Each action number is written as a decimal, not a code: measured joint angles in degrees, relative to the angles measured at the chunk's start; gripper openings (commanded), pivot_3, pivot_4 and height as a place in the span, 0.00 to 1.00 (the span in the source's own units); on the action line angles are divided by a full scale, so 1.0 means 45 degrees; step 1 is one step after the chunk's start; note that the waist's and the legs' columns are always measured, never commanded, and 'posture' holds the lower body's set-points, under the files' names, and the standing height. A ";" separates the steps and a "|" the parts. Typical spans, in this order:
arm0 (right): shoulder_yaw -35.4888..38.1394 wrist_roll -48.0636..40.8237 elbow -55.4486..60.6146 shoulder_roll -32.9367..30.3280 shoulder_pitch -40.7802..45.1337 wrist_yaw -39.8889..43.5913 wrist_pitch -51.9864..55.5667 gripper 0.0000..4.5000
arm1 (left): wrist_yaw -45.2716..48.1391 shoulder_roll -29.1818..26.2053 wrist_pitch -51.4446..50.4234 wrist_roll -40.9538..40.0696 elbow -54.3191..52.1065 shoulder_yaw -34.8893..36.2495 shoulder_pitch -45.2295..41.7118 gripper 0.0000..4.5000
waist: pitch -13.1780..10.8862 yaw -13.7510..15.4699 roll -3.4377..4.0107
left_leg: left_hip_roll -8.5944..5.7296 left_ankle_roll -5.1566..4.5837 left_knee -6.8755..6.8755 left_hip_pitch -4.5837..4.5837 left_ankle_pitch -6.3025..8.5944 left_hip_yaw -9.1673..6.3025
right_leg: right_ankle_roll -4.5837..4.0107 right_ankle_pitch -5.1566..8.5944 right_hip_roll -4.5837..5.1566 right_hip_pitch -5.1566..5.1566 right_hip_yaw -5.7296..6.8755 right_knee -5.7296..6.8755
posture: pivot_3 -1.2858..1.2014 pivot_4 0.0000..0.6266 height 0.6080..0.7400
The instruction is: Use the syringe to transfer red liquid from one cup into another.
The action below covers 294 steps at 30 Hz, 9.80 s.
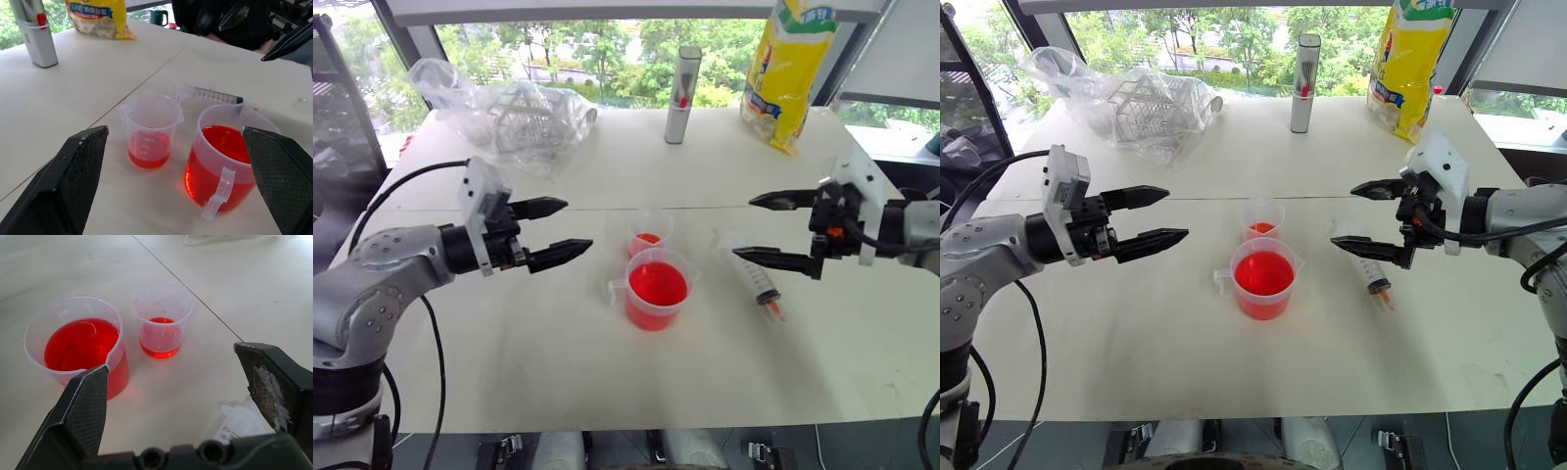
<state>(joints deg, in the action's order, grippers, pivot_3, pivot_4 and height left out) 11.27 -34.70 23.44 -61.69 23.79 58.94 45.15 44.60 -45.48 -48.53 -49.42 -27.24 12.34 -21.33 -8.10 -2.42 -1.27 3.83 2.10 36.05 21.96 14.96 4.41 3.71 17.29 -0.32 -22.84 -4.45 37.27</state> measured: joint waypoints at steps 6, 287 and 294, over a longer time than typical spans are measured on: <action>-0.0080 -0.0003 -0.0009 0.0001 0.0015 -0.0022 -0.0001 0.99 | -0.0033 0.0000 0.0003 0.0003 0.0005 0.0001 0.0050 1.00 | 0.0000 0.0001 0.0000 | 0.0000 0.0000 0.0000 0.0000 0.0000 -0.0001 | 0.0000 0.0000 0.0001 0.0001 0.0000 0.0000 | 0.52 0.24 1.00; -0.2862 0.2415 -0.8942 0.9303 0.4464 -0.0518 -0.7000 0.31 | 0.2962 0.5082 0.3398 0.4608 0.9280 -0.2866 -0.9246 0.01 | 0.0005 -0.0032 0.0012 | -0.0020 0.0008 0.0057 0.0054 -0.0008 0.0024 | 0.0002 -0.0003 -0.0026 -0.0108 0.0006 0.0159 | 0.52 0.24 1.00; -0.2864 0.2413 -0.8501 0.9128 0.4390 -0.0515 -0.6172 0.31 | 0.2980 0.5264 0.3767 0.4763 0.9295 -0.2929 -0.8798 0.01 | 0.0005 -0.0025 0.0012 | -0.0020 0.0008 0.0057 0.0055 -0.0008 0.0023 | 0.0002 -0.0003 -0.0026 -0.0109 0.0006 0.0159 | 0.52 0.24 1.00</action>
<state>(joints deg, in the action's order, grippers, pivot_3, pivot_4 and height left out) -1.62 -23.84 -14.81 -20.61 43.54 56.63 17.38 58.01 -21.79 -31.58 -27.98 14.59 -0.84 -60.92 -8.08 -2.53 -1.21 3.74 2.13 36.31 22.21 14.92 4.51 3.72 17.28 -0.43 -23.33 -4.43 37.99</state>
